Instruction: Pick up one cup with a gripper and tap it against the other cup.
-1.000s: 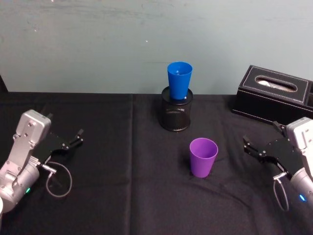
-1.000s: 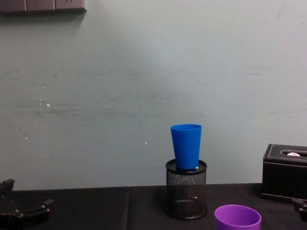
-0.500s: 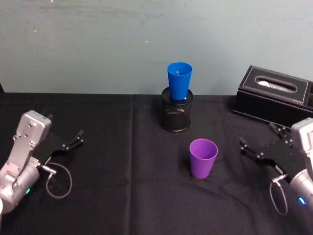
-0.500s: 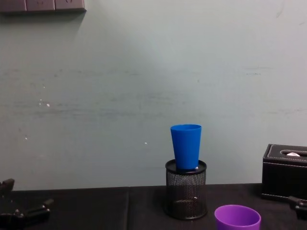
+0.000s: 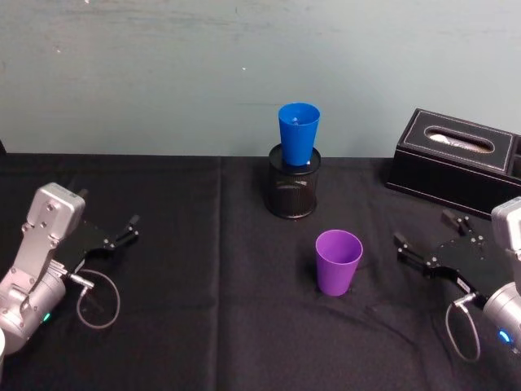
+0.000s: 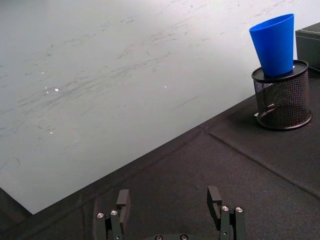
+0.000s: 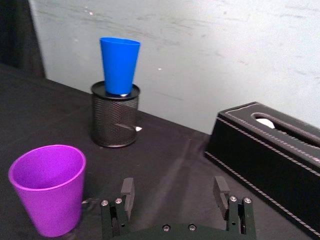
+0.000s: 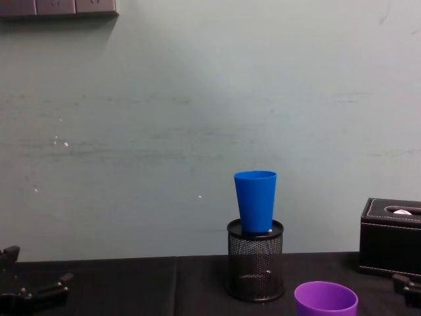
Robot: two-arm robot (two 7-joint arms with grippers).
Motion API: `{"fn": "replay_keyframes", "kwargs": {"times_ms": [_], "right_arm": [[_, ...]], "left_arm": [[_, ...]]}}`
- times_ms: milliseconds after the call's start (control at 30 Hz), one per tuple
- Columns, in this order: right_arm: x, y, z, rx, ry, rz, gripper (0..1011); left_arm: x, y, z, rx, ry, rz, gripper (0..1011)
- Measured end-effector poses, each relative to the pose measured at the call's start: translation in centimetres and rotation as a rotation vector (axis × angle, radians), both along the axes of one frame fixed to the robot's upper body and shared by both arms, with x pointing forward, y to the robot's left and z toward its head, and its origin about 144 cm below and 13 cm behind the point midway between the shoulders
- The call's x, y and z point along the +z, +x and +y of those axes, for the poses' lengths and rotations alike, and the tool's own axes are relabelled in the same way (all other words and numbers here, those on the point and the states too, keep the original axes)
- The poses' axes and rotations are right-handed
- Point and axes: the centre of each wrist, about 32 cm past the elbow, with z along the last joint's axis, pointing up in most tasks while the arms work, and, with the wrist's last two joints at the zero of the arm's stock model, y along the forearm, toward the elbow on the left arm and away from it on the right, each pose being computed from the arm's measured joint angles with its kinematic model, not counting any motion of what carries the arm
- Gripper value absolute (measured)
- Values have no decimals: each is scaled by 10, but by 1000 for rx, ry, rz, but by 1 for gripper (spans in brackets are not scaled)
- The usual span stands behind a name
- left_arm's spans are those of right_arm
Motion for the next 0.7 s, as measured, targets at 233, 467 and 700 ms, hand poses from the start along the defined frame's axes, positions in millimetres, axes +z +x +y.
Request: {"fn": "replay_keyframes", "kwargs": {"times_ms": [233,467,700], "right_arm": [[-2,-1,-3,76,30,30,1003],[-7,-3,-2,144,29,45,1003],[-12,-5,-2,212,35,60,1003]], "left_arm": [[0,0,0,0,0,0,1011],[0,0,0,0,0,0,1011],[0,0,0,0,0,0,1012]]}}
